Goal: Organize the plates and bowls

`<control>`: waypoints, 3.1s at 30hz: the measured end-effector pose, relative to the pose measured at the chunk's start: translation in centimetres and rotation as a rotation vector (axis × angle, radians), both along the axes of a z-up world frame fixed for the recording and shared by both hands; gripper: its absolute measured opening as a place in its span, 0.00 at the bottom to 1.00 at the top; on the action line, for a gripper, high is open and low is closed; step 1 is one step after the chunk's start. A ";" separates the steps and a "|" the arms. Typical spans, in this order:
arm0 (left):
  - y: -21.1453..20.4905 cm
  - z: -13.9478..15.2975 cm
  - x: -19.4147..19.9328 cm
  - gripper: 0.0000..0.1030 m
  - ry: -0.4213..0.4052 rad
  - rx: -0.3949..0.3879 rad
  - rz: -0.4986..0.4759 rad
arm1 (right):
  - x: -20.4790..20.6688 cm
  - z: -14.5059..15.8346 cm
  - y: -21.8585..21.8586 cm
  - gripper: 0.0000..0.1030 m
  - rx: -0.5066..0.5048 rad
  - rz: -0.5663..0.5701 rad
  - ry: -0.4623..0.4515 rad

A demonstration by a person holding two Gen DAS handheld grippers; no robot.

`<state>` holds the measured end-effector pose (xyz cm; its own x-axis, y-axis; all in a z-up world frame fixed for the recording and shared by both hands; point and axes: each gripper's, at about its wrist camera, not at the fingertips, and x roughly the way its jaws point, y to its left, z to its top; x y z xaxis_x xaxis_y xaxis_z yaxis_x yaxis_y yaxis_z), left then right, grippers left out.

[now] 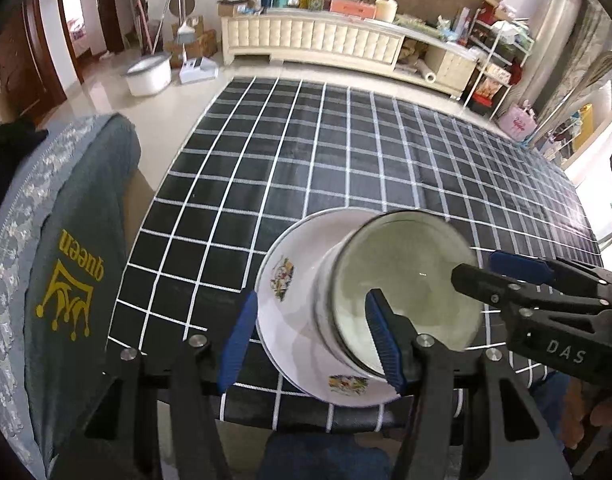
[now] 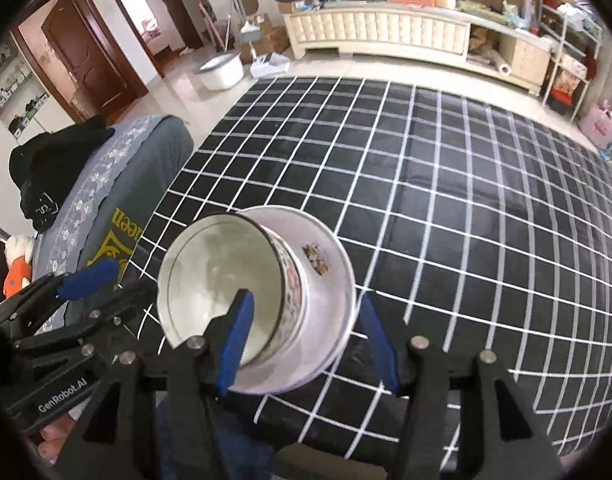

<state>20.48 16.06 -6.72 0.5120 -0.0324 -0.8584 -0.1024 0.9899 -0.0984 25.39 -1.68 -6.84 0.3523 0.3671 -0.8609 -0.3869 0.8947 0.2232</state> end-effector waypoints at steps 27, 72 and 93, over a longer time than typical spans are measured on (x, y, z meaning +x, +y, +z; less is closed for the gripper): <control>-8.8 11.2 -15.4 0.90 -0.400 0.072 -0.065 | -17.1 10.9 -9.6 1.00 -0.026 -0.210 -0.486; -11.5 13.3 -26.2 1.00 -0.562 0.149 -0.092 | -26.3 11.4 -12.3 1.00 0.006 -0.275 -0.597; -11.2 13.0 -26.0 1.00 -0.544 0.130 -0.104 | -26.4 11.5 -12.2 1.00 0.003 -0.276 -0.591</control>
<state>-5.48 4.83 6.31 0.8815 -0.0176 -0.4719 0.0274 0.9995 0.0140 -1.01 -13.84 4.63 0.8476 0.1977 -0.4925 -0.2015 0.9784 0.0458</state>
